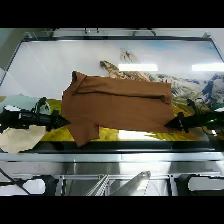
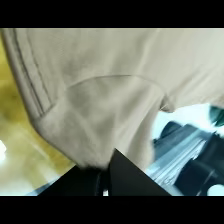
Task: Fold the shirts.
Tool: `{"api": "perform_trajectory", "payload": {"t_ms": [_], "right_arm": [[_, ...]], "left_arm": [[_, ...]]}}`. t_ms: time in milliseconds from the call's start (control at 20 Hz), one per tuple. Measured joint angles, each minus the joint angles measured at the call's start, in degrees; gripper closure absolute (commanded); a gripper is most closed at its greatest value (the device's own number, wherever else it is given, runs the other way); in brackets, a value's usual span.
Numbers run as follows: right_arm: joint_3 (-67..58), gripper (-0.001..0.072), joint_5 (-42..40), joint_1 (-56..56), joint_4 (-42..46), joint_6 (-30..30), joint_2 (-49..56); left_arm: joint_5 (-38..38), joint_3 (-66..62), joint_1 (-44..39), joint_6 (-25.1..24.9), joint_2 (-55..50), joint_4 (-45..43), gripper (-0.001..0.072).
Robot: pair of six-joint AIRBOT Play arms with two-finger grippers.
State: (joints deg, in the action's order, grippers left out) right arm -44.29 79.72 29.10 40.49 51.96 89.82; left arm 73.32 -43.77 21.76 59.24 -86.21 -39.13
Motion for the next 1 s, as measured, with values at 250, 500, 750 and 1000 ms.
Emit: {"api": "perform_trajectory", "payload": {"t_ms": [250,500,750,1000], "right_arm": [[-1.2,0.0693,2.34,6.4,-1.36,0.9,-2.32],[-1.75,0.0692,2.73,7.78,-8.79,0.11,-2.93],[-5.68,0.0692,0.59,5.03,-19.47,-2.03,-2.99],[-12.5,0.0692,-8.09,0.61,-23.23,-2.58,-0.46]], "left_arm": [[2.32,0.0,4.74,-0.87,4.02,1.2,0.068],[3.37,-1.75,5.05,-1.36,7.1,5.55,0.068],[1.11,-11.61,-0.04,-1.44,7.06,8.31,0.0679],[-2.47,-28.41,-5.31,0.11,-2.91,9.05,0.0679]]}}
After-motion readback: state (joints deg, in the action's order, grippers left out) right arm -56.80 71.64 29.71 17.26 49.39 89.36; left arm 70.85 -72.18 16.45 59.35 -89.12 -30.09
